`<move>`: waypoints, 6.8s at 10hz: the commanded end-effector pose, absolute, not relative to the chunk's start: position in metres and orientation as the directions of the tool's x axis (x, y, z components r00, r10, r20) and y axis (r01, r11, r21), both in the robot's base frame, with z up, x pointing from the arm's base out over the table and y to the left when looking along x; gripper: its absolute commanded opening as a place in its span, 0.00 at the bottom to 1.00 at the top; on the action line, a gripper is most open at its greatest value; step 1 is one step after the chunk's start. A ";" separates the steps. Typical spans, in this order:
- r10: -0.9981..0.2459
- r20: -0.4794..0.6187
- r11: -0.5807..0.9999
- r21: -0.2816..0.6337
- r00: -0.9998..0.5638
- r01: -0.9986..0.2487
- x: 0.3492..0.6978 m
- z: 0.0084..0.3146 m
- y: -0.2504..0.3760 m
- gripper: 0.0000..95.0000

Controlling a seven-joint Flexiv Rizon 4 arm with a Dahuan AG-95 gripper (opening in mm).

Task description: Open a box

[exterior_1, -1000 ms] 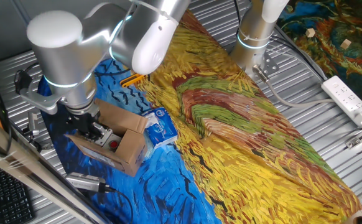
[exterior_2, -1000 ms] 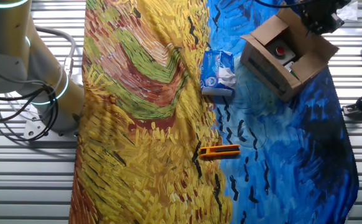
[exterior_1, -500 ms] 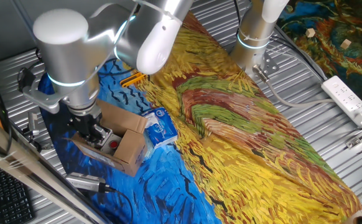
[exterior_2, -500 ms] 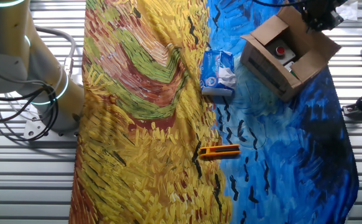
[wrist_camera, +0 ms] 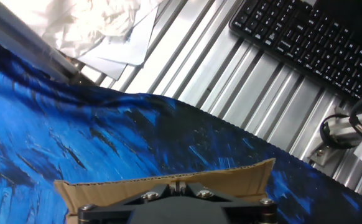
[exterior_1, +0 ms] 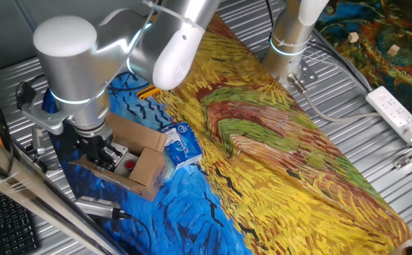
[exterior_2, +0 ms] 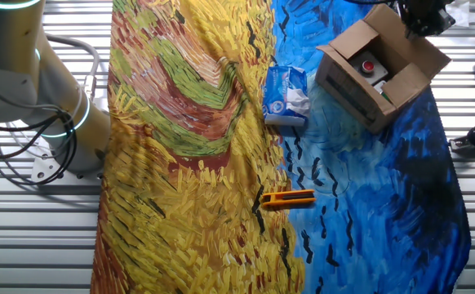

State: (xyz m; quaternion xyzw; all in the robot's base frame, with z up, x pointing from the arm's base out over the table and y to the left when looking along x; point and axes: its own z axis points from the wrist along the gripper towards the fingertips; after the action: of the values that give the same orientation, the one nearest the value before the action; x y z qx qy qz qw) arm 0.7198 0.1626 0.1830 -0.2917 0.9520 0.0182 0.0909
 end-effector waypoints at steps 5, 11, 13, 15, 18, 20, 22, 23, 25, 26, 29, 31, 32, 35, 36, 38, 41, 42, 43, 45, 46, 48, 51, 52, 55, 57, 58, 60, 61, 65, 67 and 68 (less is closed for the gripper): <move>-0.538 -0.216 0.837 -0.026 -0.815 -0.546 0.723 0.170 0.169 0.00; -0.531 -0.229 0.842 -0.034 -0.816 -0.539 0.728 0.156 0.177 0.00; -0.530 -0.233 0.843 -0.038 -0.816 -0.537 0.729 0.149 0.179 0.00; -0.530 -0.239 0.843 -0.044 -0.814 -0.536 0.731 0.142 0.181 0.00; -0.533 -0.235 0.842 -0.047 -0.813 -0.538 0.733 0.134 0.181 0.00; -0.537 -0.230 0.839 -0.050 -0.811 -0.542 0.734 0.126 0.180 0.00; -0.541 -0.216 0.837 -0.053 -0.813 -0.544 0.735 0.121 0.180 0.00; -0.543 -0.207 0.837 -0.056 -0.814 -0.544 0.736 0.117 0.179 0.00; -0.545 -0.184 0.837 -0.056 -0.818 -0.544 0.736 0.110 0.178 0.00; -0.545 -0.177 0.837 -0.055 -0.820 -0.544 0.736 0.109 0.178 0.00; -0.542 -0.115 0.840 -0.037 -0.832 -0.542 0.733 0.106 0.176 0.00; -0.542 -0.104 0.840 -0.038 -0.834 -0.541 0.731 0.103 0.173 0.00; -0.541 -0.101 0.841 -0.036 -0.835 -0.540 0.729 0.102 0.171 0.00; -0.543 -0.092 0.839 -0.035 -0.835 -0.542 0.724 0.097 0.167 0.00; -0.544 -0.095 0.839 -0.035 -0.834 -0.543 0.723 0.096 0.167 0.00; -0.543 -0.100 0.839 -0.035 -0.834 -0.543 0.723 0.096 0.167 0.00; -0.541 -0.112 0.841 -0.040 -0.834 -0.540 0.724 0.102 0.169 0.00; -0.540 -0.124 0.841 -0.047 -0.833 -0.538 0.723 0.107 0.169 0.00; -0.538 -0.151 0.843 -0.057 -0.830 -0.536 0.722 0.114 0.171 0.00; -0.537 -0.170 0.843 -0.064 -0.826 -0.534 0.720 0.126 0.173 0.00; -0.537 -0.187 0.842 -0.069 -0.823 -0.534 0.718 0.134 0.174 0.00; -0.529 -0.218 0.847 -0.067 -0.820 -0.528 0.712 0.150 0.178 0.00; -0.521 -0.247 0.850 -0.063 -0.817 -0.523 0.703 0.168 0.182 0.00; -0.520 -0.247 0.851 -0.063 -0.818 -0.522 0.702 0.169 0.182 0.00; -0.525 -0.214 0.848 -0.060 -0.823 -0.526 0.685 0.168 0.173 0.00; -0.531 -0.211 0.845 -0.061 -0.821 -0.531 0.673 0.160 0.164 0.00; -0.531 -0.210 0.845 -0.061 -0.821 -0.531 0.671 0.158 0.163 0.00; -0.542 -0.193 0.839 -0.063 -0.818 -0.541 0.663 0.153 0.157 0.00; -0.551 -0.188 0.833 -0.061 -0.813 -0.550 0.659 0.151 0.155 0.00; -0.579 -0.160 0.813 -0.041 -0.799 -0.581 0.648 0.144 0.149 0.00; -0.596 -0.148 0.800 -0.023 -0.789 -0.600 0.642 0.141 0.147 0.00; -0.602 -0.138 0.794 -0.003 -0.786 -0.608 0.641 0.139 0.147 0.00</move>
State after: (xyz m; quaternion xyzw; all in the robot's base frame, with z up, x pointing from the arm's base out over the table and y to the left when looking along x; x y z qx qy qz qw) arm 0.6401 0.1460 0.1393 -0.3193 0.9450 0.0168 0.0695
